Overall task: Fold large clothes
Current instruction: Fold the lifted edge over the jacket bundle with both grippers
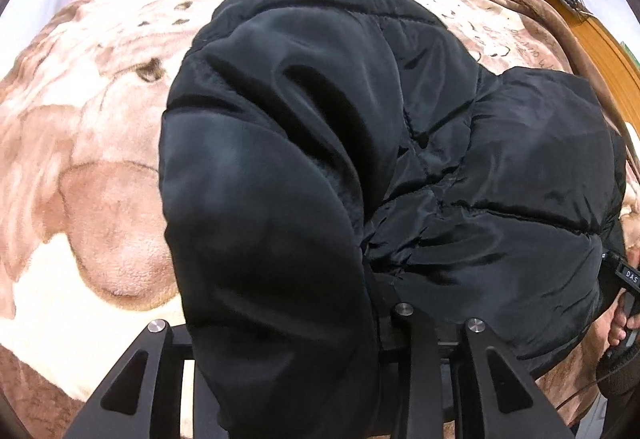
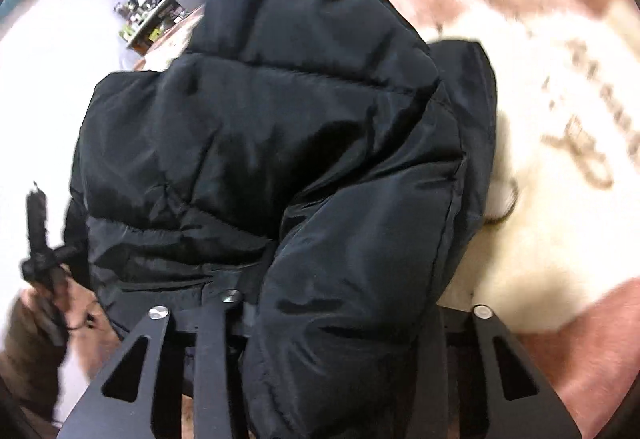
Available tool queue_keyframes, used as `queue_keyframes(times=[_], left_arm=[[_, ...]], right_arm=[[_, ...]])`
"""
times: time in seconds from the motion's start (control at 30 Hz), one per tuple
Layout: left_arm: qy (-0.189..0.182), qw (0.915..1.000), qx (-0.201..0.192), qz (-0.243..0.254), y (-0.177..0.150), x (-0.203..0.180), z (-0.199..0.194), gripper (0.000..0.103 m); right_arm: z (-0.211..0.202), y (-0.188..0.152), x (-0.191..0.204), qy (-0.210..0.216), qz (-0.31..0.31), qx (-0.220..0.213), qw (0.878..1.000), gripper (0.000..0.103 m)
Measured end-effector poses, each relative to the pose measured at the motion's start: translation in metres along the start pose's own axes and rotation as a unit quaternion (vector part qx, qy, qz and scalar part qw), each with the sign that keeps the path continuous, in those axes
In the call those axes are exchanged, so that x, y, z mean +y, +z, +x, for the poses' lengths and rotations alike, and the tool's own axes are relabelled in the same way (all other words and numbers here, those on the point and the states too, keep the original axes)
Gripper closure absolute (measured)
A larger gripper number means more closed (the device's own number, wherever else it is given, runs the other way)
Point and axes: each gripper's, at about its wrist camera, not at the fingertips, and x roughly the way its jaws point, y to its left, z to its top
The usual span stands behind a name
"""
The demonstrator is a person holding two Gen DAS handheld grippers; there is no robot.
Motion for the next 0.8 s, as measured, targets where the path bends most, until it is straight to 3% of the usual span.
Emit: queue_keyframes(times=[0.1,0.27,0.57,0.8], left_arm=[[0.005,0.9998,-0.019,0.007,-0.006,-0.001,-0.016,0.07],[0.003,0.9985,-0.054,0.011,-0.004,-0.005,-0.041,0.073],[-0.015,0.9918,-0.124,-0.027,0.001,0.031,-0.092,0.075],[0.018,0.9857,-0.157,-0.058,0.0,0.084,-0.121,0.075]], right_arm=[[-0.017,-0.006,0.024,-0.044,-0.031,-0.047,0.997,0.072],[-0.046,-0.016,0.055,-0.064,-0.059,-0.11,0.99,0.076],[-0.079,-0.023,0.113,-0.039,-0.097,-0.188,0.977,0.077],[-0.067,-0.024,0.151,-0.001,-0.116,-0.2,0.973,0.077]])
